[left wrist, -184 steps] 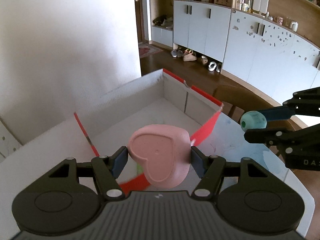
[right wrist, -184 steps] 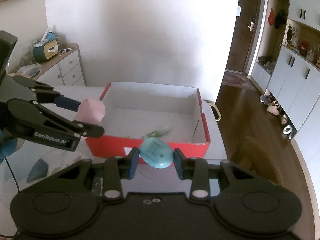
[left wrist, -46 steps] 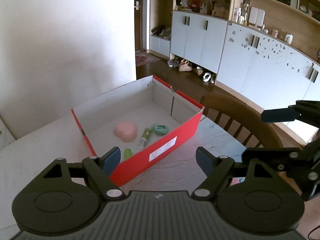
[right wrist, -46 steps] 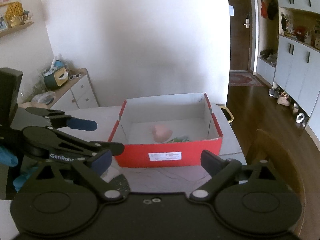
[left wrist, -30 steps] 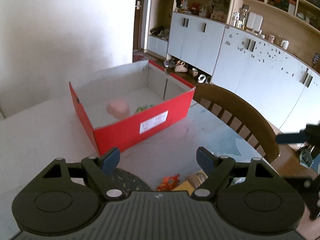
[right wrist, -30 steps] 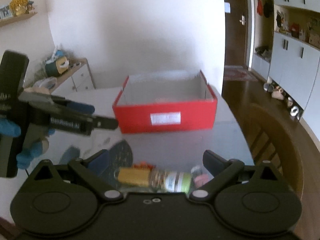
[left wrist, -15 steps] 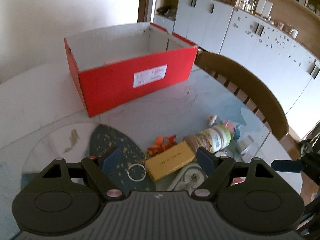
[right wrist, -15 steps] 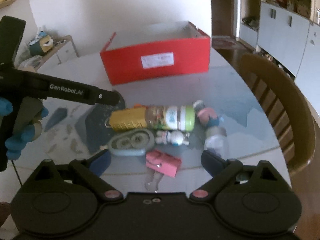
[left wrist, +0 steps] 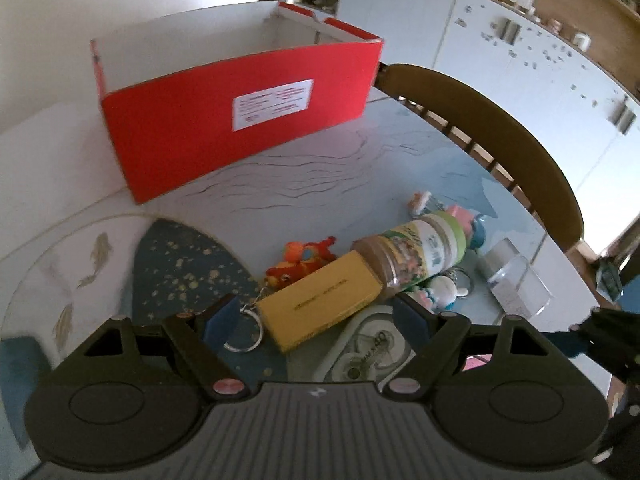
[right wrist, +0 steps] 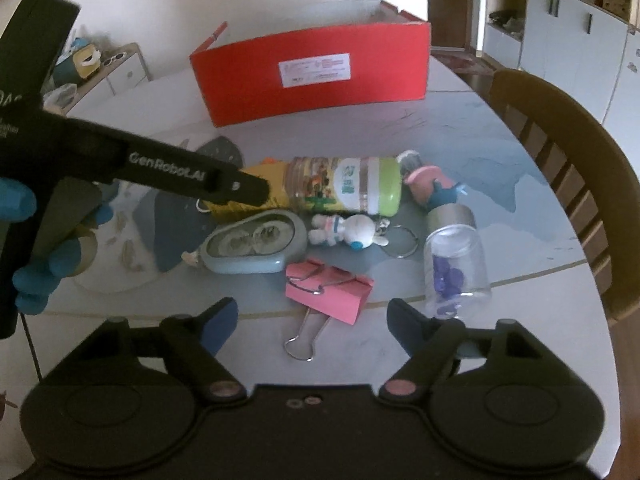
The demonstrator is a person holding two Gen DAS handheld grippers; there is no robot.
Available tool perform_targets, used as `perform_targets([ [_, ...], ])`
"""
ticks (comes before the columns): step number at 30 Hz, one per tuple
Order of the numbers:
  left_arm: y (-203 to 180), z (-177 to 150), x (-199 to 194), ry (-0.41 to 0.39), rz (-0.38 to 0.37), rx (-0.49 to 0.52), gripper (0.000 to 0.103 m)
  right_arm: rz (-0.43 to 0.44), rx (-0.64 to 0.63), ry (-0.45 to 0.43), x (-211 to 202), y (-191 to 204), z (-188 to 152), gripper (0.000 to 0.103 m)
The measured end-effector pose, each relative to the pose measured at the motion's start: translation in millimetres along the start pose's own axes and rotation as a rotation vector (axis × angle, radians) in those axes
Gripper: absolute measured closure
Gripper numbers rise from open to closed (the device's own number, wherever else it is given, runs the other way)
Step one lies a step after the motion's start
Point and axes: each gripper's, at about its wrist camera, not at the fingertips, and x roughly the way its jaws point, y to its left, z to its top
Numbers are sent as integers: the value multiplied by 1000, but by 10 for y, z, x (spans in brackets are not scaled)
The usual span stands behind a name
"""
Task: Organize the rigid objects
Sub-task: 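Grasp the yellow box with the left tool while the right tool grasps the pink binder clip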
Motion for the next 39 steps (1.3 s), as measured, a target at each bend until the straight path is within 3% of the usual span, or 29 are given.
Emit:
perform_targets([
  [8, 22, -6, 122, -4, -26, 124, 19, 1, -20, 19, 106, -67, 4, 30],
  [18, 66, 36, 215, -13, -45, 146, 20, 7, -32, 32, 229, -114, 46, 34],
  [23, 51, 42, 245, -11, -58, 150, 22, 23, 22, 33, 250, -103, 81, 34],
  [25, 52, 44, 251, -7, -65, 143, 25, 14, 47, 31, 260, -96, 95, 34],
  [27, 46, 41, 251, -4, -82, 138, 37, 6, 68, 32, 273, -85, 109, 34],
  [29, 27, 36, 247, 2, -96, 137, 43, -6, 77, 32, 283, -64, 120, 37],
  [34, -1, 24, 233, 3, -88, 142, 52, -34, 73, 35, 288, -35, 132, 48],
  [36, -7, 27, 225, 5, -87, 142, 61, -45, 67, 36, 286, -35, 133, 49],
  [39, -19, 35, 215, 9, -79, 141, 67, -53, 57, 37, 284, -23, 134, 50],
])
